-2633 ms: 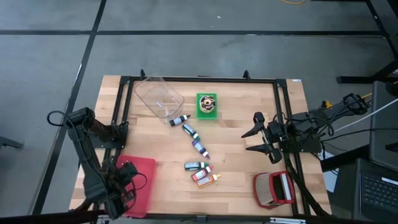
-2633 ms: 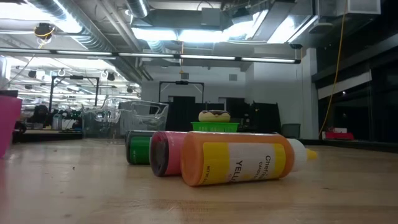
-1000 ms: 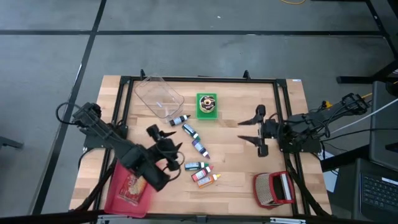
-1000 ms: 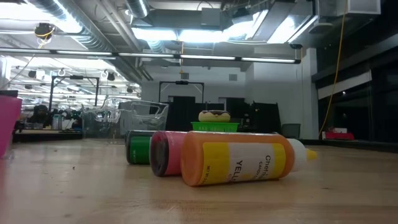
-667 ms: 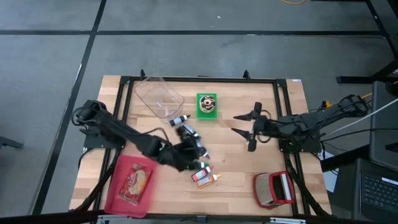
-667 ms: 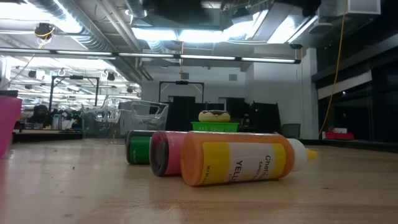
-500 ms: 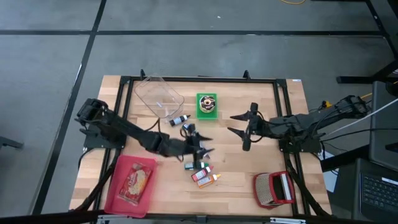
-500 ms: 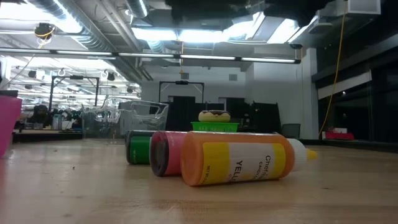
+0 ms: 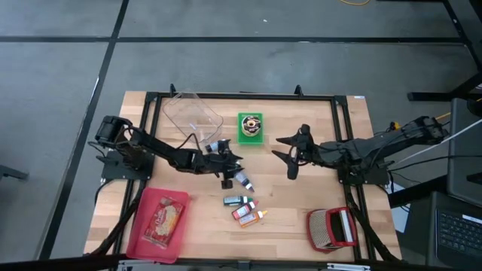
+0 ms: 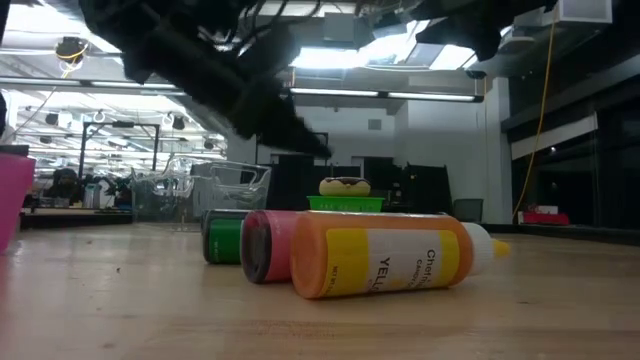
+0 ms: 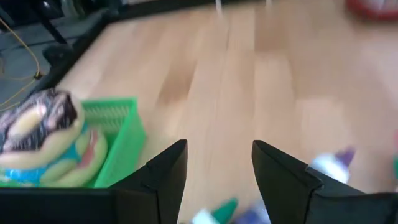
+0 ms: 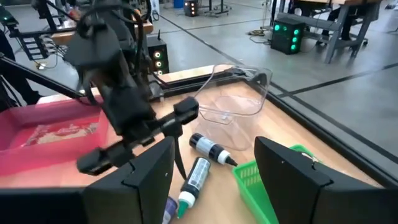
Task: Pick & Place Food Item
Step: Put the top green food coloring bottle into the transparent bin
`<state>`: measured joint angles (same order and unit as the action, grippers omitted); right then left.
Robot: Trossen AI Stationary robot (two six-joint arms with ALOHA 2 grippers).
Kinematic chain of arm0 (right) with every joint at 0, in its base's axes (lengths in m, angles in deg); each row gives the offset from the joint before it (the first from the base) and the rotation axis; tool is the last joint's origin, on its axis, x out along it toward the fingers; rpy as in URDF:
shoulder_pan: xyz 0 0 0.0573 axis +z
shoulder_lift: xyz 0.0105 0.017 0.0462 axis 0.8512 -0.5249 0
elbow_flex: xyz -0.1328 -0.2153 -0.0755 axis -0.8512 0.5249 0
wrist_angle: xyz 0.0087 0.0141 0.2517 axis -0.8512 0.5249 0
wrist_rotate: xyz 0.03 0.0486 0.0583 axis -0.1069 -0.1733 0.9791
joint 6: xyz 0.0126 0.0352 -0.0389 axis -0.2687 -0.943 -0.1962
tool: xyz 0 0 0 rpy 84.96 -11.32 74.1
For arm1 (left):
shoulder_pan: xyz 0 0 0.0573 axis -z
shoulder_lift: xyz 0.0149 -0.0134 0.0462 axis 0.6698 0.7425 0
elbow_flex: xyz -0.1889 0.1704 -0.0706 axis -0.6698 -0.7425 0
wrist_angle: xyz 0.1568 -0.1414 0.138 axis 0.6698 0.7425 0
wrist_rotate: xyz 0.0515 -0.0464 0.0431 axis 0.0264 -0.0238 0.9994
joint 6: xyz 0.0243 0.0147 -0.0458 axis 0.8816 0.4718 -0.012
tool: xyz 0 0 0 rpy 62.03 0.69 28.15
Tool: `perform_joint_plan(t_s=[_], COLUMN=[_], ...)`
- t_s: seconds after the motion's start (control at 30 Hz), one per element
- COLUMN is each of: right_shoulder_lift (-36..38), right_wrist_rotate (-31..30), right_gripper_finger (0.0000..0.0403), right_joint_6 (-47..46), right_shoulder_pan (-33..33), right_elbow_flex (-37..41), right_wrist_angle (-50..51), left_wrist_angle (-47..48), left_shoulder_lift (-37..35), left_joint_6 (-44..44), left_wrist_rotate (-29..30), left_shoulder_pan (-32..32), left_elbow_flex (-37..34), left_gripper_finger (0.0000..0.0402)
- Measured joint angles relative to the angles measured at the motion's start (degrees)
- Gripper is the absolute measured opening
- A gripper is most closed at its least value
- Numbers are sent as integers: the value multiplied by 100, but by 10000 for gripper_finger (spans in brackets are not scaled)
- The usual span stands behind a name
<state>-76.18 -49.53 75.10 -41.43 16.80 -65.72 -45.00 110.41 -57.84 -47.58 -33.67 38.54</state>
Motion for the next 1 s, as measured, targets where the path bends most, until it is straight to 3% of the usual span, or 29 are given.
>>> perform_joint_plan(t_s=[0.17,0.4,0.57,0.67,0.87,1.0], right_shoulder_lift=[-103,-261,-352,-403,-426,-426], right_wrist_rotate=[-2,43,46,46,46,46], right_gripper_finger=[226,226,226,226,226,226], right_joint_6=[-4,-49,-157,-157,-323,-332], right_shoulder_pan=[-157,-352,-490,-556,-588,-588], right_elbow_flex=[1,-1,-1,-1,-1,-1], right_wrist_angle=[-325,-504,-499,-545,-593,-593], left_wrist_angle=[614,1193,2550,2807,3031,3271], left_shoulder_lift=[0,0,0,0,0,0], left_joint_6=[713,1579,2047,2351,2508,2597], left_wrist_rotate=[-55,-917,-206,1,-954,-1054], left_shoulder_pan=[0,-86,-188,-282,-633,-764], left_elbow_flex=[-37,92,616,780,824,824], left_gripper_finger=[177,174,175,173,166,161])
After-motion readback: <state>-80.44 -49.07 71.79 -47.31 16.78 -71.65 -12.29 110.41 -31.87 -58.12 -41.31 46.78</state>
